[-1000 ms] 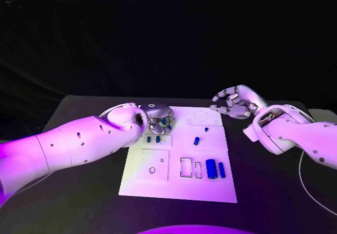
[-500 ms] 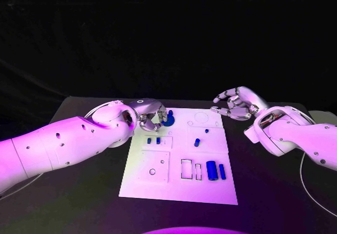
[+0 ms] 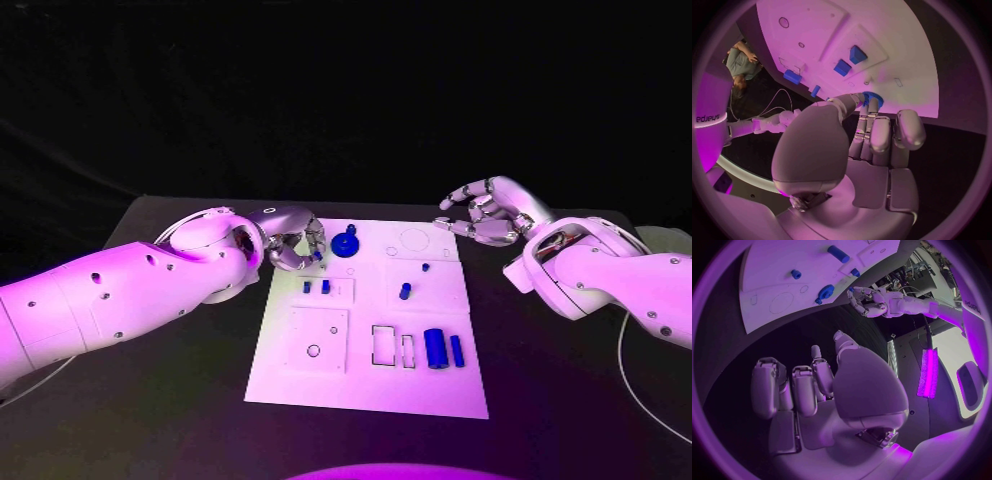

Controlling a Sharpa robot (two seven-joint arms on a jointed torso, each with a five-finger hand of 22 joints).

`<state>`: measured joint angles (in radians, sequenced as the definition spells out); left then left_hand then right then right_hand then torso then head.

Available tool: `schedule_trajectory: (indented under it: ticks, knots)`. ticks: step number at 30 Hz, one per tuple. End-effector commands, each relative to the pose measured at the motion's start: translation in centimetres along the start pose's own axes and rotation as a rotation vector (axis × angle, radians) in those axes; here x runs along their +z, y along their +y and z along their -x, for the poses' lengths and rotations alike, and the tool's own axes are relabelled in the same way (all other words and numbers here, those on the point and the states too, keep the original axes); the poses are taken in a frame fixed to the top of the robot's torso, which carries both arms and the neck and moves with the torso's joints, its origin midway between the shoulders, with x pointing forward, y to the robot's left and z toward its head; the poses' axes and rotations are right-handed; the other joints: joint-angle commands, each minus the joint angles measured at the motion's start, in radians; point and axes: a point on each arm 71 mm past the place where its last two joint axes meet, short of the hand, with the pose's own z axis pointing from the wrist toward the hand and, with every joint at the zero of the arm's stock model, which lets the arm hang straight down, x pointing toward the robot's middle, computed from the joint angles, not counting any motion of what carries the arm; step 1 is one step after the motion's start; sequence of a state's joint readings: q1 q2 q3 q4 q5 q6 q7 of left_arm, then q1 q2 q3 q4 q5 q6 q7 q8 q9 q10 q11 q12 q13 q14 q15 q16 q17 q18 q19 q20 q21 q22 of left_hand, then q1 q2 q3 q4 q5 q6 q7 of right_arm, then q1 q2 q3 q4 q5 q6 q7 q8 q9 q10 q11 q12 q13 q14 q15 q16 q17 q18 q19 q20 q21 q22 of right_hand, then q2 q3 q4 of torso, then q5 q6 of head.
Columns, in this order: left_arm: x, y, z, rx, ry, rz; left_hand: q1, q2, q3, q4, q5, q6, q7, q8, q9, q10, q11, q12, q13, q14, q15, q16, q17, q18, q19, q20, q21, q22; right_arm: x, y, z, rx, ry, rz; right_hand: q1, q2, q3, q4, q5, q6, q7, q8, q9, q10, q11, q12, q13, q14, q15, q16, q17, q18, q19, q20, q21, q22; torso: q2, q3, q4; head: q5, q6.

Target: Assemble the parts on the task board

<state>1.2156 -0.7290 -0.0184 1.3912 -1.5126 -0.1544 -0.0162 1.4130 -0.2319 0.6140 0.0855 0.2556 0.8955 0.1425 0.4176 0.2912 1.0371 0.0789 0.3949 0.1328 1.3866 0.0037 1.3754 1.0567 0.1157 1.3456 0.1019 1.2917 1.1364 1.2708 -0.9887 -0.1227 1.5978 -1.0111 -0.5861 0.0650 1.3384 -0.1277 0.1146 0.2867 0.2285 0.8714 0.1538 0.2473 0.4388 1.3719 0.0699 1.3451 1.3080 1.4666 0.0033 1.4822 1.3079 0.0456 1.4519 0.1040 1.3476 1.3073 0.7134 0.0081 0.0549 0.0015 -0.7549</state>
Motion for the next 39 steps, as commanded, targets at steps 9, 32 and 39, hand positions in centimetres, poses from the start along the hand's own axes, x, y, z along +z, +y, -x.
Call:
schedule_trajectory:
  ticks: [9, 32, 39]
  knots:
    - [0.4, 0.3, -1.1, -0.023, 0.047, 0.010, -0.011, -0.001, -0.002, -0.006, -0.005, 0.007, -0.003, -0.007, -0.001, 0.009, -0.001, -0.004, -0.002, 0.004, 0.000, 0.004, -0.002, -0.019, 0.007, 0.001, 0.002, -0.001, 0.0, 0.1, -0.2, -0.002, 0.008, 0.011, -0.008, 0.002, -0.004, 0.001, 0.006, -0.007, -0.001, 0.007, 0.002, -0.006, 0.000, -0.002, 0.026, 0.049, -0.008, -0.003, 0.022, 0.010, -0.005, -0.003, -0.003, 0.116, 0.001, 0.0011, -0.0021, 0.002, -0.004]
    - [1.2, 0.0, -2.1, -0.027, 0.077, 0.012, -0.011, 0.001, -0.001, -0.007, -0.005, 0.009, -0.002, -0.009, -0.001, 0.014, -0.001, -0.007, -0.002, 0.004, 0.000, 0.004, -0.003, -0.019, 0.006, 0.001, 0.002, -0.001, 0.1, 0.2, -0.2, -0.001, 0.010, 0.013, -0.009, 0.002, -0.004, 0.000, 0.006, -0.005, -0.002, 0.012, 0.002, -0.007, -0.001, -0.003, 0.024, 0.049, -0.009, -0.004, 0.021, 0.011, -0.006, -0.004, -0.007, 0.114, 0.000, 0.0018, -0.0018, 0.003, -0.005]
    - [1.3, -0.1, -2.1, -0.027, 0.084, 0.009, -0.011, 0.001, -0.001, -0.008, -0.005, 0.010, -0.001, -0.010, -0.001, 0.015, -0.001, -0.008, -0.003, 0.004, 0.001, 0.004, -0.004, -0.019, 0.006, 0.001, 0.001, -0.002, 0.0, 0.2, -0.2, -0.001, 0.010, 0.013, -0.009, 0.002, -0.004, 0.000, 0.006, -0.005, -0.002, 0.012, 0.002, -0.007, -0.001, -0.003, 0.024, 0.049, -0.009, -0.004, 0.021, 0.011, -0.006, -0.004, -0.007, 0.114, 0.000, 0.0017, -0.0023, 0.003, -0.005]
